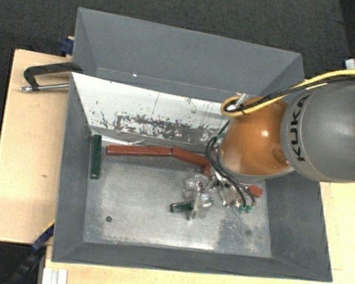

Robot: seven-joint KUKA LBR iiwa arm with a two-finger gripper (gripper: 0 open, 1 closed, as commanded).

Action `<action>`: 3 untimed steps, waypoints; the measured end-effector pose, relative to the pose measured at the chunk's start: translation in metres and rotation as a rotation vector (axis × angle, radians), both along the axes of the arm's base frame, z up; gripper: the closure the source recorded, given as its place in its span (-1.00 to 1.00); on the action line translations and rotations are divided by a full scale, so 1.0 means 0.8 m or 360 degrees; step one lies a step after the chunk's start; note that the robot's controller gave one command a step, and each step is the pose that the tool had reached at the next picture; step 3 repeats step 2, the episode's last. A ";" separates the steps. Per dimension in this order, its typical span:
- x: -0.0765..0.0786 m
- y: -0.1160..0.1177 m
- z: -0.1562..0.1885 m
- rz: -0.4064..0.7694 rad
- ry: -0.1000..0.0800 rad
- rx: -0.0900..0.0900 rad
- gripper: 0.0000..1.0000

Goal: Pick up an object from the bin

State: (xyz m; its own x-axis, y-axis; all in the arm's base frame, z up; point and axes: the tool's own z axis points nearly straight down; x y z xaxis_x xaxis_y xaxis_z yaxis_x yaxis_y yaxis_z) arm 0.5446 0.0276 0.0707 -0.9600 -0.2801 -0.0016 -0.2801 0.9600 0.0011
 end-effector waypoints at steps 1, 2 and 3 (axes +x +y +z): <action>0.000 0.000 0.000 0.0000 0.0000 0.0000 1.00; -0.033 0.004 0.204 -0.0018 -0.0010 0.0000 1.00; -0.033 0.004 0.204 -0.0018 -0.0010 0.0000 1.00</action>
Offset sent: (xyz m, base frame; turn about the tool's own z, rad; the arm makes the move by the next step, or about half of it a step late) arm -0.0286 0.0022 0.1613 0.0118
